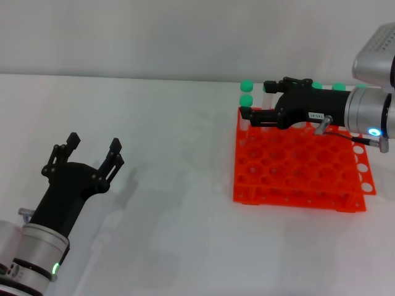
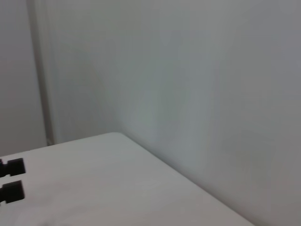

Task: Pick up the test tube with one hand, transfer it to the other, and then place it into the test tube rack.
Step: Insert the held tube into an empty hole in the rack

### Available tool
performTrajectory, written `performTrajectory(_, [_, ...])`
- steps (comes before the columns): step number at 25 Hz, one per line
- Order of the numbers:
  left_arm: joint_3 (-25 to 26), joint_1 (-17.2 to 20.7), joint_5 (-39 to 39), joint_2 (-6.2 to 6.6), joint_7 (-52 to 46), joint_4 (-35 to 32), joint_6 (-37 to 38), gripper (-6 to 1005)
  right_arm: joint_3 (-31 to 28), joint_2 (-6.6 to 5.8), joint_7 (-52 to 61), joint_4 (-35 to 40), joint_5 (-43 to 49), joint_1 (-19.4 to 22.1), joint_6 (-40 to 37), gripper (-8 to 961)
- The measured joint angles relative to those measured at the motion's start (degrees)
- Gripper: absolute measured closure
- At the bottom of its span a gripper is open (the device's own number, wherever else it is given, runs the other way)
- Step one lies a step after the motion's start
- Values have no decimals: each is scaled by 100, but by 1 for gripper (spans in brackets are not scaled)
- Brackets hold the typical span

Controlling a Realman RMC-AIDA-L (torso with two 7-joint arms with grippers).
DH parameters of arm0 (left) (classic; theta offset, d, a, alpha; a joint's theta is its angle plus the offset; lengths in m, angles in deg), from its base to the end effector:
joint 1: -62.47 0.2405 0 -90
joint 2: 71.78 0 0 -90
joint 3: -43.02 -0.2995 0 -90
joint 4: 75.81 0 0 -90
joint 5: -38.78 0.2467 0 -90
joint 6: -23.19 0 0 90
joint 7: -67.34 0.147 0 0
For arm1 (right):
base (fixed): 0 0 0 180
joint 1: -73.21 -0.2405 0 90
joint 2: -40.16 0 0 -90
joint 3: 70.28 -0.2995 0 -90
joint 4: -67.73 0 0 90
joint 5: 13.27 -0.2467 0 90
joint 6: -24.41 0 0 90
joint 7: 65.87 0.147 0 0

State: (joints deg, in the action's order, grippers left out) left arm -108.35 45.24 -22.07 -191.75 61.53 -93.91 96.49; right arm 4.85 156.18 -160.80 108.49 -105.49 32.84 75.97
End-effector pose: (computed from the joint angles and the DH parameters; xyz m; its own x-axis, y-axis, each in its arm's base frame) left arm -0.3667 0.3045 -0.1025 0.6330 -0.0458 0.7728 0.7426 -0.2463 -0.6228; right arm 0.2010 0.4940 -0.0502 0.8726 -0.1660 -0.4594 -0.3809 -0.8200 -0.4272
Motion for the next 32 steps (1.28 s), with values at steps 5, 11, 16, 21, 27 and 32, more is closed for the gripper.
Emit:
performTrajectory(5, [-16,7,14,0,0,0,0,165,190,1,-174,-155,-253,-75,-297,91])
performTrajectory(11, [-16,59,14,0,0,0,0,166,710,17,-680,-165,-984,-63,-694,91])
performTrajectory(16, [-16,65,17,0,0,0,0,166,762,16,-1043,-268,-1379,-47,-928,91])
performTrajectory(21, [-16,63,21,0,0,0,0,166,715,5,-1143,-304,-1501,5,-1011,90])
performTrajectory(27, [-16,53,21,0,0,0,0,167,688,-23,-1350,-297,-1720,87,-1100,90])
performTrajectory(32, [-16,59,21,0,0,0,0,167,681,-32,-1352,-256,-1722,187,-1169,90])
